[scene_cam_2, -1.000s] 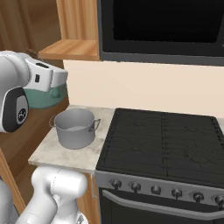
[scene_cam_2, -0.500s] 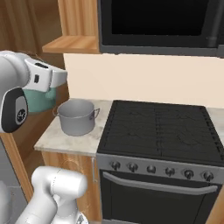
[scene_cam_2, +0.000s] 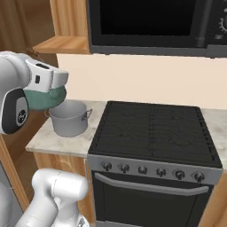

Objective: Pick the kettle from the cabinet and place it on a stove burner. Then pick the pot from the counter and place it on another stove burner. Finally, turn both burners on.

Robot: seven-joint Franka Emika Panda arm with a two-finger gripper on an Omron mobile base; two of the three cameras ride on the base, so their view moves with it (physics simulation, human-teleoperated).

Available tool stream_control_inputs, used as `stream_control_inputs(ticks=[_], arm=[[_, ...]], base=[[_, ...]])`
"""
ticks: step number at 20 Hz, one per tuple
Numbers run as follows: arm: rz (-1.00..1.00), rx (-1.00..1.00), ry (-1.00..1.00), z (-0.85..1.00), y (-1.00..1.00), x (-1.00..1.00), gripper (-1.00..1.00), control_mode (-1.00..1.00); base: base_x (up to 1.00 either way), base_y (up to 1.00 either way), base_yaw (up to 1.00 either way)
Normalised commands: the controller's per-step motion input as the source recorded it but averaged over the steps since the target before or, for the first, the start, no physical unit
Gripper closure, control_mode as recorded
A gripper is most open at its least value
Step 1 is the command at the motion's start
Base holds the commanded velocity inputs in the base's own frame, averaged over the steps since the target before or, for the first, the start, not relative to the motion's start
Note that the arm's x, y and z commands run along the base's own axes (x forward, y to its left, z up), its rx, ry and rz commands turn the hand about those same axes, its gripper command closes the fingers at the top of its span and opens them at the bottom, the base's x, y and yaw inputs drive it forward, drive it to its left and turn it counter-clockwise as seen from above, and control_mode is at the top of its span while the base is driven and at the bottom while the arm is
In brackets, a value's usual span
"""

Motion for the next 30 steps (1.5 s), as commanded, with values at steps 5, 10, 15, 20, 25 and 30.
stream_control_inputs(ticks=[5,10,15,20,25,30], arm=[[0.00,0.00,0.00,0.00,0.00,0.00,1.00,1.00],[0.00,0.00,0.00,0.00,0.00,0.00,1.00,1.00],[0.00,0.00,0.00,0.00,0.00,0.00,1.00,1.00],[0.00,0.00,0.00,0.00,0.00,0.00,1.00,1.00],[0.00,0.00,0.00,0.00,0.00,0.00,1.00,1.00],[0.00,0.00,0.00,0.00,0.00,0.00,1.00,1.00]], base=[[-0.01,-0.37,-0.01],[0.00,-0.39,0.00],[0.05,-0.33,0.00],[0.19,-0.35,0.00],[0.35,-0.33,0.00],[0.50,-0.21,0.01]])
